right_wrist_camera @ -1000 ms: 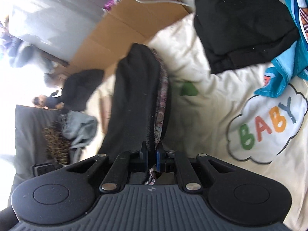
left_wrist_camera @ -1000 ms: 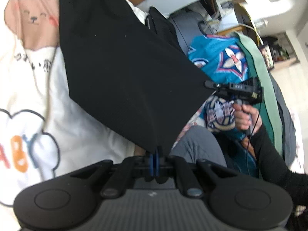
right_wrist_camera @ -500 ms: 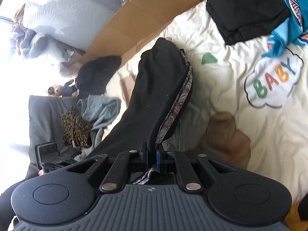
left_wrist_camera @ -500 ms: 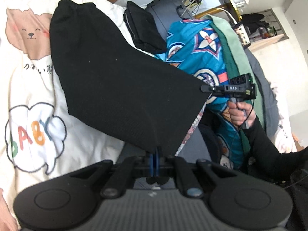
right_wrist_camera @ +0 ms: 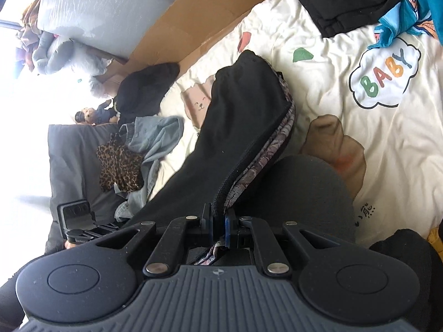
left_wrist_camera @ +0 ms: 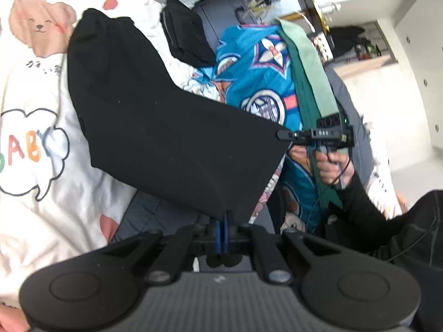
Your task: Fold clothes
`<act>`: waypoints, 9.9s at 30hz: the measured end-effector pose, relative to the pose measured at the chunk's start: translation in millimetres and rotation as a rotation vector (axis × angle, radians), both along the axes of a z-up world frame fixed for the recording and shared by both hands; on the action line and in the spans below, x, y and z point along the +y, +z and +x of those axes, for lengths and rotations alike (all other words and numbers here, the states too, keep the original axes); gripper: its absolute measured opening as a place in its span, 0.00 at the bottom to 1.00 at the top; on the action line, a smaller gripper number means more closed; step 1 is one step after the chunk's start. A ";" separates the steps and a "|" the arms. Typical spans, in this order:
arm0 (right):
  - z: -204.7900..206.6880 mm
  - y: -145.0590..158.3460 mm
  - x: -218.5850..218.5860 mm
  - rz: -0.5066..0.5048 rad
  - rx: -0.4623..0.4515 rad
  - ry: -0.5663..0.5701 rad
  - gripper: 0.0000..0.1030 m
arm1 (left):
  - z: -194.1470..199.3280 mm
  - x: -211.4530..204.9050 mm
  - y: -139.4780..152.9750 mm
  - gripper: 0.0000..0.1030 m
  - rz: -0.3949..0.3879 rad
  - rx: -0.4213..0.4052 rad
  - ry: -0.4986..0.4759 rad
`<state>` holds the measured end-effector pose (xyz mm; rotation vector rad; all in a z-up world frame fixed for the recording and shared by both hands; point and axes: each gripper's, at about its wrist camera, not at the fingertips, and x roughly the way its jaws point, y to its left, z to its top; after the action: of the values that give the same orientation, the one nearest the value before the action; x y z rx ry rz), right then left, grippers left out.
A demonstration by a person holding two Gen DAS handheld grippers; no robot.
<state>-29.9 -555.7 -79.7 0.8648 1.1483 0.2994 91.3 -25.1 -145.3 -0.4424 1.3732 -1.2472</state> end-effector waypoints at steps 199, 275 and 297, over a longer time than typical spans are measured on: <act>196.5 -151.9 64.2 -0.211 -0.185 -0.402 0.37 | 154.3 -49.7 -109.6 0.32 0.569 -0.537 0.316; 205.1 -151.9 31.2 -0.322 0.146 -0.069 0.47 | 120.6 -95.1 -122.9 0.18 0.336 -0.574 -0.005; 171.7 -197.0 6.6 -0.224 0.350 -0.070 0.47 | 103.0 -59.0 -143.4 0.41 0.412 -0.414 0.058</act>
<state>141.8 -549.1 -276.7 0.7738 1.4412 -0.0430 194.3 -84.1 -288.7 0.0628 1.2051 -0.9107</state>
